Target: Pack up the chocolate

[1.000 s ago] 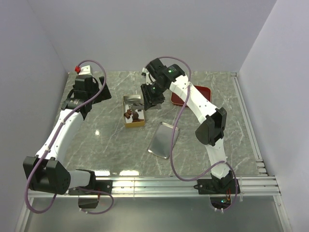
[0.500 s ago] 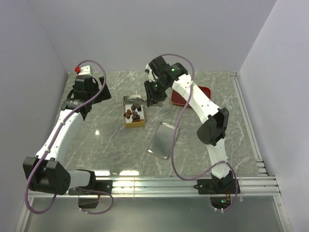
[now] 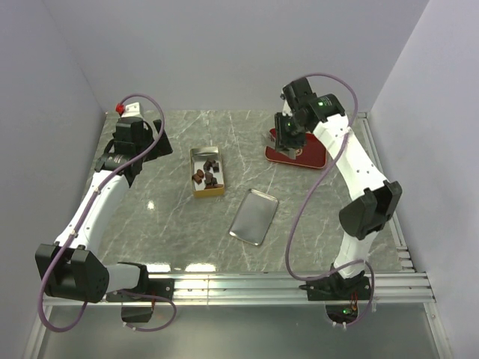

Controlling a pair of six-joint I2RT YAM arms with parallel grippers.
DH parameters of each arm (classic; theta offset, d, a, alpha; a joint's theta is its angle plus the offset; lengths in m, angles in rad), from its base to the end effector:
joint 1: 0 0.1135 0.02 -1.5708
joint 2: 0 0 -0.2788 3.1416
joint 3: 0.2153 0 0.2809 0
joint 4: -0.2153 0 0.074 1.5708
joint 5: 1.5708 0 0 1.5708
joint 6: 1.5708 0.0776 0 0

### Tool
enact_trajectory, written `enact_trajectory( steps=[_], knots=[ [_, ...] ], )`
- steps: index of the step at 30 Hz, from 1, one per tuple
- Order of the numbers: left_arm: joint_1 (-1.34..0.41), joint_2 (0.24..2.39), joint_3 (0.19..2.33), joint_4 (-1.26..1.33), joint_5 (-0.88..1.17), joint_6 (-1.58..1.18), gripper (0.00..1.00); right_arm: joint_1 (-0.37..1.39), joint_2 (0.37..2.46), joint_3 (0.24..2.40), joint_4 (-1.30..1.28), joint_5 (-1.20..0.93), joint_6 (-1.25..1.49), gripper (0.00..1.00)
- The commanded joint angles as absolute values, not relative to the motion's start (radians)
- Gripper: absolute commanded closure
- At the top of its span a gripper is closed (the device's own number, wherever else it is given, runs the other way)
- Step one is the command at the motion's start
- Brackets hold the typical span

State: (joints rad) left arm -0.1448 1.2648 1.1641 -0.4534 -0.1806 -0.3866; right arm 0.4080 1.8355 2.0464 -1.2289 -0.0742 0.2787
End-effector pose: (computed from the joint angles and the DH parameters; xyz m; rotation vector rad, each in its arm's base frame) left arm 0.3413 -0.0357 0.3324 -0.3609 2.0864 -0.1246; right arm 0.3908 0.1752 0.3699 -0.1971 2.6174 0.3424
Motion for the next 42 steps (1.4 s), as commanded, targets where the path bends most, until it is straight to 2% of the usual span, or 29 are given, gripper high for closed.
enact_trajectory(
  steps=[1,10,21,34,42],
  knots=[
    [-0.147,1.232,1.152,-0.423,-0.178,-0.393,0.01,0.413,1.728,1.932,-1.227,-0.003,0.281,0.60],
    [-0.147,1.244,1.146,-0.419,-0.170,-0.393,0.01,0.321,1.540,1.596,-1.213,0.075,0.333,0.60],
    [-0.147,1.244,1.124,-0.411,-0.158,-0.399,0.01,0.293,1.462,1.315,-1.102,0.035,0.379,0.61],
    [-0.147,1.243,1.117,-0.411,-0.170,-0.393,0.01,0.302,1.466,1.112,-1.019,0.009,0.413,0.62],
    [-0.147,1.243,1.126,-0.419,-0.183,-0.388,0.01,0.305,1.561,1.075,-0.966,-0.037,0.436,0.62]
  ],
)
